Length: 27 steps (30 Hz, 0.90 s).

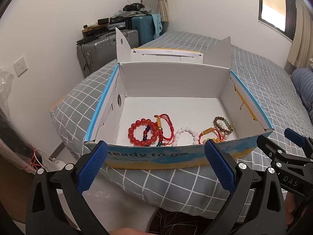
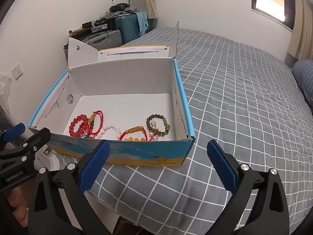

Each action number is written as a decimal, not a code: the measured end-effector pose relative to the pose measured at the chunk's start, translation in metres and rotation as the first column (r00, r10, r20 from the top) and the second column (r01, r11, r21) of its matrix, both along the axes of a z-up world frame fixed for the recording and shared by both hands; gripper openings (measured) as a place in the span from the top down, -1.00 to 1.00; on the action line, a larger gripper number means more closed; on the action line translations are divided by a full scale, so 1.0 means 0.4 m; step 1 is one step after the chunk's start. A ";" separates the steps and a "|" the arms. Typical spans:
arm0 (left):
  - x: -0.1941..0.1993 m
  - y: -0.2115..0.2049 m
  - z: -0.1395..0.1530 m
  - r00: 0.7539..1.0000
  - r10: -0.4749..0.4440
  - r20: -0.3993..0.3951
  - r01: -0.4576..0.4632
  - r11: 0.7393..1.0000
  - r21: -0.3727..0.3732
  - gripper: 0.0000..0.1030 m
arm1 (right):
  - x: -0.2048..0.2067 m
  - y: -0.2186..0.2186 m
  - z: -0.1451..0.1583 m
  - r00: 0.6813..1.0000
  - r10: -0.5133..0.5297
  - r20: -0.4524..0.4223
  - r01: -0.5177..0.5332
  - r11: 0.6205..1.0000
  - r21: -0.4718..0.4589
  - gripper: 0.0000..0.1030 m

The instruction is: Organize jewelry

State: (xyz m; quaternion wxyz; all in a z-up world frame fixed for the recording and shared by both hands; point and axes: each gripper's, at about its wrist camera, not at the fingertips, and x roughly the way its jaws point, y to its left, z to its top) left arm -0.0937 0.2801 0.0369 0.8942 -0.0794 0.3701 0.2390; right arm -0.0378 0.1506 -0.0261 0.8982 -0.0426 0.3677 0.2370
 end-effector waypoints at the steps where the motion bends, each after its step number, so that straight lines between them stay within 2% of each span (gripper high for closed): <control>1: 0.001 0.000 -0.001 1.000 0.000 -0.001 0.000 1.000 0.000 -0.89 | 0.000 0.000 0.000 1.000 0.000 0.000 0.000 1.000 0.000 -0.85; 27: 0.005 -0.014 -0.005 1.000 -0.017 -0.010 0.017 1.000 0.000 -0.89 | -0.003 0.009 -0.011 1.000 0.006 -0.021 -0.006 1.000 -0.001 -0.85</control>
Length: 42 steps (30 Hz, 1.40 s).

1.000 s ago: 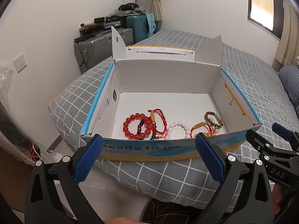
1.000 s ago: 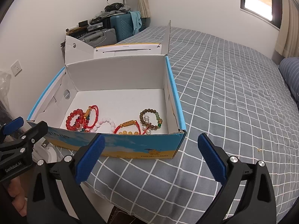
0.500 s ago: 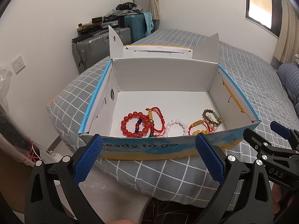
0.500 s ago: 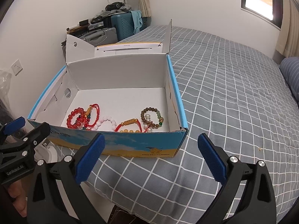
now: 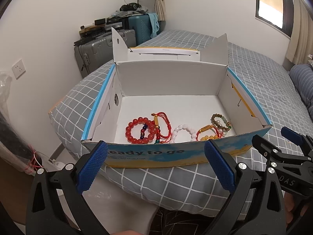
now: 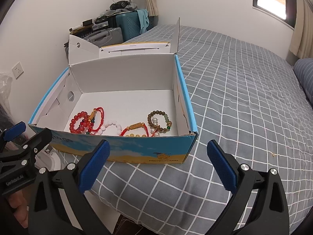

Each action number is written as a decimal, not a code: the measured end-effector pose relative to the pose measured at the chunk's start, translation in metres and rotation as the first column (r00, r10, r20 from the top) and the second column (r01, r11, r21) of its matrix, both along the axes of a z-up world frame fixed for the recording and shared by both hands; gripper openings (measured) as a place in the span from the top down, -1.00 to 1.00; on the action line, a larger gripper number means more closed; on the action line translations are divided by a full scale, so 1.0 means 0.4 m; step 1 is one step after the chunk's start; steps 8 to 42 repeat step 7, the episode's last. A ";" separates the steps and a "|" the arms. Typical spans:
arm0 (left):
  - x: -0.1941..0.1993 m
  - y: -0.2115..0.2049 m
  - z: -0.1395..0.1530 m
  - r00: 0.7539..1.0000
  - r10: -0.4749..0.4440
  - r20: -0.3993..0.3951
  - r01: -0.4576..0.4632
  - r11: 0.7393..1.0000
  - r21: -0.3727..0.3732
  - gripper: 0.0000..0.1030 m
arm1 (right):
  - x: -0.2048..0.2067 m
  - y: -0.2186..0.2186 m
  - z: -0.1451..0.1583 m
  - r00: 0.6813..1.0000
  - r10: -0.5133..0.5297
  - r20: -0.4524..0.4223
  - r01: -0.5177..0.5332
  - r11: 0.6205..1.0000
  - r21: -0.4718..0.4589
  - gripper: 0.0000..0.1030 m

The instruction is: Organize jewelry

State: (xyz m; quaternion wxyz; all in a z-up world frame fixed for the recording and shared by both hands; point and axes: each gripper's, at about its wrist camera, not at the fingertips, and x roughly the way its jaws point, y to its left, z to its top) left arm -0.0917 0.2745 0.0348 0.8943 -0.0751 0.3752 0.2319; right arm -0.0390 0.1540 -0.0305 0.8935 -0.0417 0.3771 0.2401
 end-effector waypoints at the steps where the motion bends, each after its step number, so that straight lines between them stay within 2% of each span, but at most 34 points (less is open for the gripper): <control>1: -0.001 -0.001 0.000 1.000 -0.002 0.000 0.002 1.000 -0.001 -0.89 | 0.000 0.000 0.000 1.000 0.000 0.000 0.000 1.000 0.000 -0.85; 42: -0.004 -0.005 0.000 1.000 0.002 0.004 -0.002 1.000 0.005 -0.89 | 0.000 0.001 -0.001 1.000 0.000 -0.001 0.000 1.000 0.000 -0.85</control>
